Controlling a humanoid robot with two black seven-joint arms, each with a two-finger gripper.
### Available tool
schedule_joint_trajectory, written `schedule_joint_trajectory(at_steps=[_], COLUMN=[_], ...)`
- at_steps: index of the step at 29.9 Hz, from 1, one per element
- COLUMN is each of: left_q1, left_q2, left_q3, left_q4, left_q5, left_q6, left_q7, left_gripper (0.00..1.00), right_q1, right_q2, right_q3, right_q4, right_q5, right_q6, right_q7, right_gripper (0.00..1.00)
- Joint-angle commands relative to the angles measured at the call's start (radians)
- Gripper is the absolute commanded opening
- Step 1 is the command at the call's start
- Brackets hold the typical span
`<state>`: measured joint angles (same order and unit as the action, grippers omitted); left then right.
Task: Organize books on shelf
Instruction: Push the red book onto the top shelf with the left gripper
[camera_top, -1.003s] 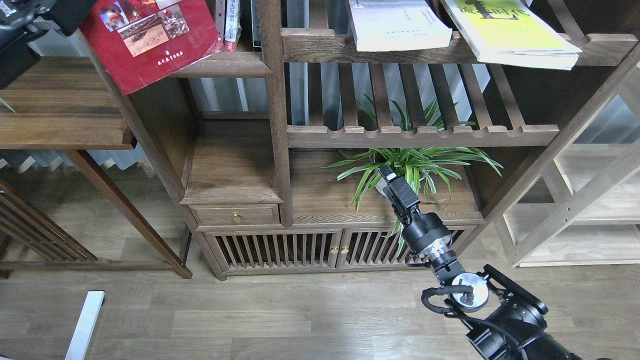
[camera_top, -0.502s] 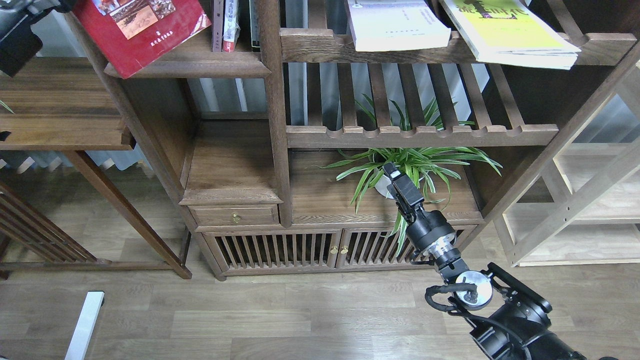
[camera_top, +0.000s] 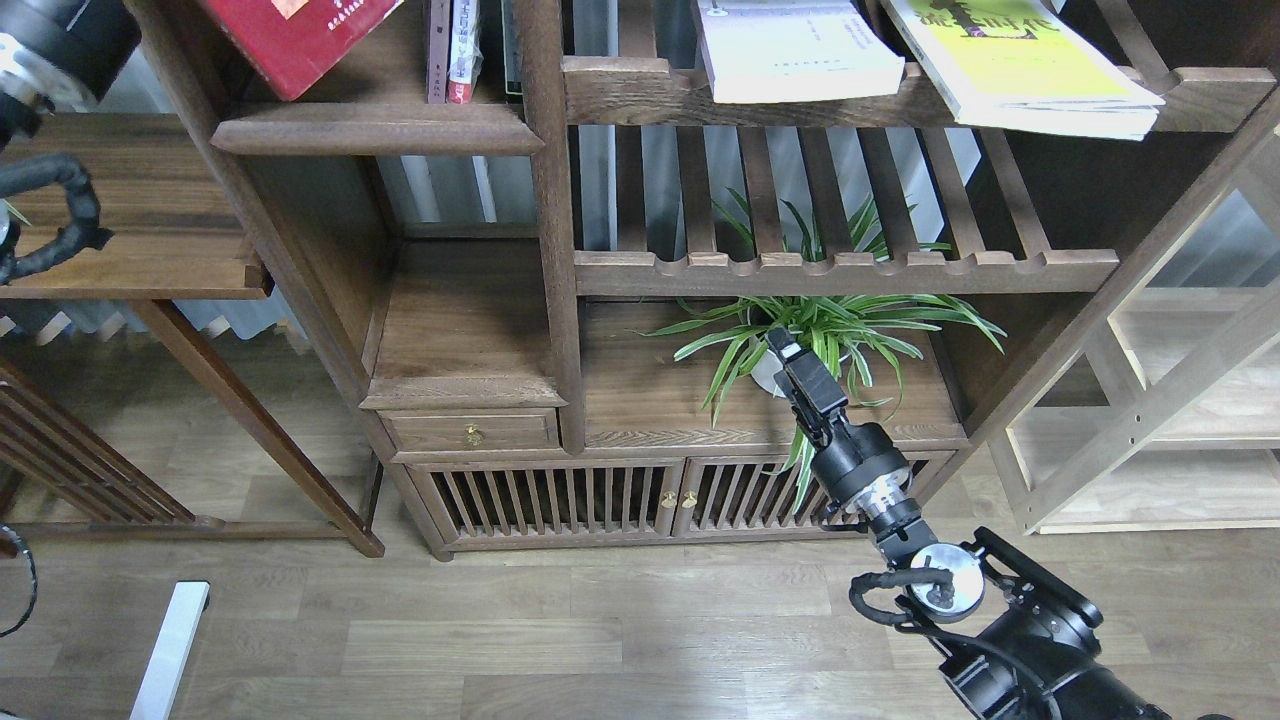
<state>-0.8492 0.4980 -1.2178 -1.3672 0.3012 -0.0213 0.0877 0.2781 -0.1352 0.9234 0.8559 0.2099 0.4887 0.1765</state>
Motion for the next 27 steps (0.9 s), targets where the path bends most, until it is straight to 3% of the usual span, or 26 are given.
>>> schedule_joint_trajectory(at_steps=[1,11,22,27], left_q1=[-0.017,-0.180,-0.208,-0.255], left_q2=[0.002,0.017,0.168,0.171], left_q3=[0.021,0.158,0.207,0.268], left_q4=[0.020,0.085,0.082,0.088], left_q5=[0.029,0.085,0.170,0.220], left_q6=[0.006,0.026,0.012,0.023], left_q7=[0.004,0.020,0.041,0.040], left_gripper=[0.00,0.00,0.00,0.00], right_q1=[0.006,-0.007,-0.010,-0.016], right_q2=[-0.001,0.002,0.011,0.012], right_q3=[0.000,0.000,-0.005,-0.020], right_q4=[0.000,0.000,0.000,0.000], right_q5=[0.000,0.002,0.002,0.002], right_q6=[0.000,0.000,0.000,0.000], right_q7=[0.000,0.005,0.005,0.001], right_gripper=[0.99,0.99,0.99,0.99])
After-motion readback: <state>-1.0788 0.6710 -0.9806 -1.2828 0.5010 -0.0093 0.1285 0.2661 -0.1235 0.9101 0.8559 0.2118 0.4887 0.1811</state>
